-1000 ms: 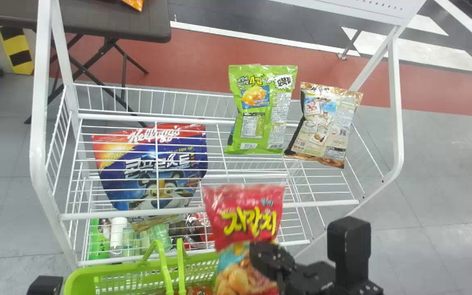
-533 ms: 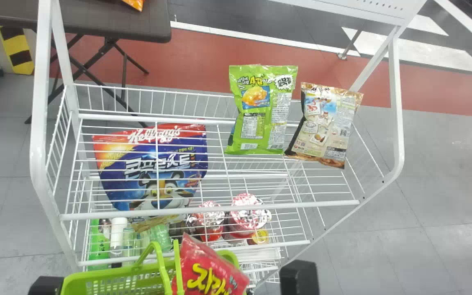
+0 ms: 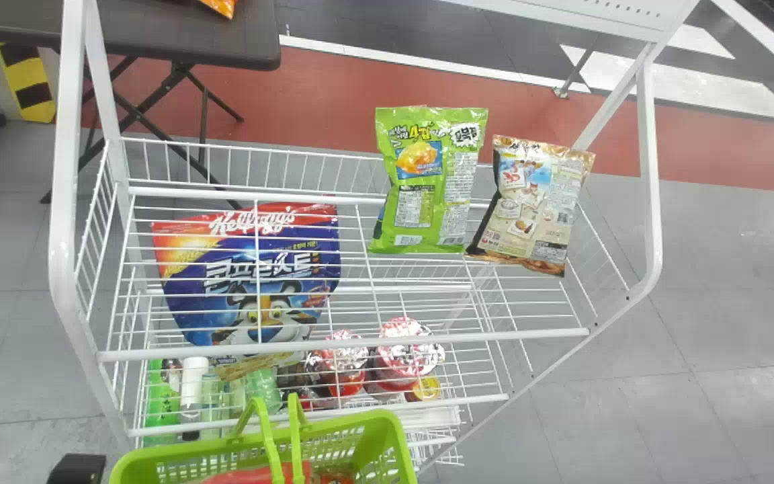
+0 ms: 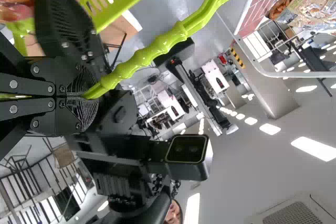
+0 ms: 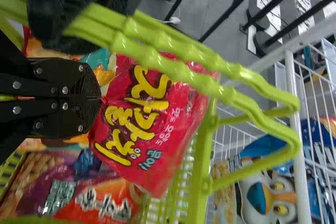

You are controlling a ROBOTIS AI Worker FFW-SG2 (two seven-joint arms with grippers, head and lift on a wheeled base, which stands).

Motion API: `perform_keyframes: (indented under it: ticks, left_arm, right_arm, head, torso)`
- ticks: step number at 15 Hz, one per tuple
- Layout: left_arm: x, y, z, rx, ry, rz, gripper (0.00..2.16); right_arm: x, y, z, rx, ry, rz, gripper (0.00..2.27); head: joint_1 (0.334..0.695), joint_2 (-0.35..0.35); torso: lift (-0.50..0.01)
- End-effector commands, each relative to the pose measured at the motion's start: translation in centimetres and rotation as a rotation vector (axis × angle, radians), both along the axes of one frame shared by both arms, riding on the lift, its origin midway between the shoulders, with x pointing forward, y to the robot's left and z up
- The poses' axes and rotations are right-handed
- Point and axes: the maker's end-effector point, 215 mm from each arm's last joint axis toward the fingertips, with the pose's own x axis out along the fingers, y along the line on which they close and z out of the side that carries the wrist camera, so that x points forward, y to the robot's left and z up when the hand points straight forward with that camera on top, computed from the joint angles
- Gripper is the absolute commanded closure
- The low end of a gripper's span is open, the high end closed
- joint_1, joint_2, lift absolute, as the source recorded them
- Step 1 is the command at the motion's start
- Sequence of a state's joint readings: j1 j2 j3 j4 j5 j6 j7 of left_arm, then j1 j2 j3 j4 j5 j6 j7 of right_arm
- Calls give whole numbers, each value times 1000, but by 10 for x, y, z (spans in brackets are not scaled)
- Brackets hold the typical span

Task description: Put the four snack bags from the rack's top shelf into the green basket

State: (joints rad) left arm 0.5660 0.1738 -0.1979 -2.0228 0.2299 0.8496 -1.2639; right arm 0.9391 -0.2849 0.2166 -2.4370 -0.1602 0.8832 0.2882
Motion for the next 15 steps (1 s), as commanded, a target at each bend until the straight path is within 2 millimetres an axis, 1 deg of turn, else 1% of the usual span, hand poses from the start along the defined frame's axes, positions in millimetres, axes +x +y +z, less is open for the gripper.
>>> perform_keyframes:
  ticks: [1, 2, 3, 4, 5, 7, 8, 9, 10, 11, 12, 13, 14, 15]
  left_arm:
    - [0, 0, 0, -1, -1, 1, 1730]
    - [0, -1, 1, -3, -3, 0, 1727]
    - [0, -1, 2, -5, -4, -2, 1727]
    - [0, -1, 2, -3, -4, 0, 1727]
    - [0, -1, 2, -3, -2, -1, 1727]
    - [0, -1, 2, -4, -4, -1, 1727]
    - [0, -1, 2, -6, -4, -2, 1727]
    - [-1, -1, 2, -5, -1, -2, 1727]
    - [-1, -1, 3, -7, -2, -3, 1730]
    - [-1, -1, 3, -7, -2, -3, 1730]
    - [-2, -1, 2, -7, 1, -4, 1727]
    - [-2, -2, 2, -7, -2, -6, 1730]
    - [-3, -4, 2, -6, -2, -9, 1727]
    - [-4, -4, 2, -4, -2, -10, 1727]
  right_arm:
    - [2, 7, 2, 4, -24, 20, 2182]
    - [9, 5, 0, -18, -50, 12, 1973]
    - [18, 0, -2, -38, -74, 0, 1291]
    - [26, -5, -2, -56, -97, -5, 46]
    - [37, -14, -1, -91, -139, -19, -2]
    - [61, -30, 8, -125, -226, -50, 33]
    - [80, -43, 16, -142, -284, -84, 49]
    - [107, -56, 30, -157, -376, -136, 53]
    - [141, -75, 45, -185, -486, -212, 63]
    - [171, -94, 51, -220, -551, -278, 66]
    - [197, -108, 51, -236, -573, -327, 66]
    - [226, -122, 50, -243, -599, -379, 76]
    - [258, -132, 56, -237, -649, -414, 83]
    - [291, -140, 68, -231, -711, -446, 83]
  head:
    - [695, -350]
    - [695, -350]
    - [695, -350]
    - [695, -350]
    - [695, -350]
    - [695, -350]
    - [695, -350]
    - [695, -350]
    - [695, -350]
    - [695, -350]
    - [695, -350]
    - [695, -350]
    - [695, -350]
    - [695, -350]
  torso:
    - [0]
    - [0]
    - [0]
    - [0]
    - [0]
    - [0]
    - [0]
    - [0]
    - [0]
    - [0]
    - [0]
    - [0]
    - [0]
    - [0]
